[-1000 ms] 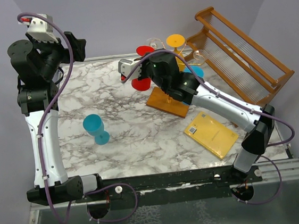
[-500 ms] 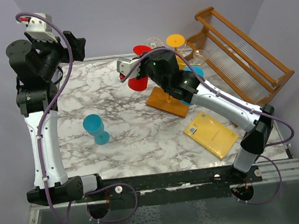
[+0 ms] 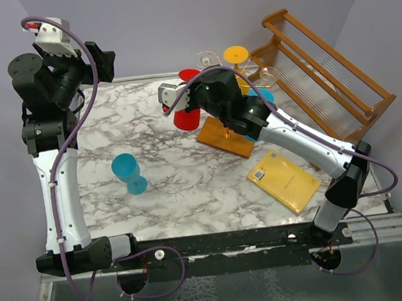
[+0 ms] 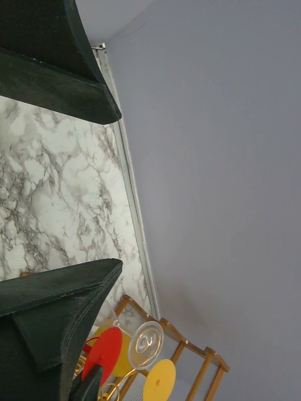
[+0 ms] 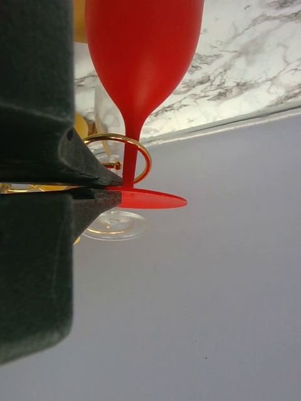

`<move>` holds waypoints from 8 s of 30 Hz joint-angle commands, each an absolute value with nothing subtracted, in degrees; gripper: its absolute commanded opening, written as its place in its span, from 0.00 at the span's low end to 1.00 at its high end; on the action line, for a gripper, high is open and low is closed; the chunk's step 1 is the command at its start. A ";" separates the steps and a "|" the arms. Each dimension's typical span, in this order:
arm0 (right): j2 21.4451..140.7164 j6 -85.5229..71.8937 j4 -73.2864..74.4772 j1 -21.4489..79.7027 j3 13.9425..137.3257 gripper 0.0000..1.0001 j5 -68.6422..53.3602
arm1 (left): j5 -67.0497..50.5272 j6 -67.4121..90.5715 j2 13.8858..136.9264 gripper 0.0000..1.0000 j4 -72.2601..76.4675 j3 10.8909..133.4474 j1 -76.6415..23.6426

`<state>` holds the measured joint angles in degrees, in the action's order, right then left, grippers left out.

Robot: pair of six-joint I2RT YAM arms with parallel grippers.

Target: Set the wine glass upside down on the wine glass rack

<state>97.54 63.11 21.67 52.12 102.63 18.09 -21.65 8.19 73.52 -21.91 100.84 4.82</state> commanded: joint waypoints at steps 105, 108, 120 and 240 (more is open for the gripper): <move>85.85 66.01 26.63 52.38 91.93 0.30 24.45 | -19.66 0.18 70.53 0.91 -19.60 93.85 5.44; 85.58 66.01 27.12 52.38 91.59 0.31 24.51 | -19.24 -0.91 70.32 0.91 -19.58 92.58 5.53; 83.24 62.25 30.63 52.38 92.79 0.31 23.29 | -21.97 -12.43 68.09 0.91 -26.72 85.33 5.58; 90.32 2.47 34.91 1.71 124.13 0.78 -41.81 | -36.10 -33.94 92.88 0.00 -20.36 132.77 -7.92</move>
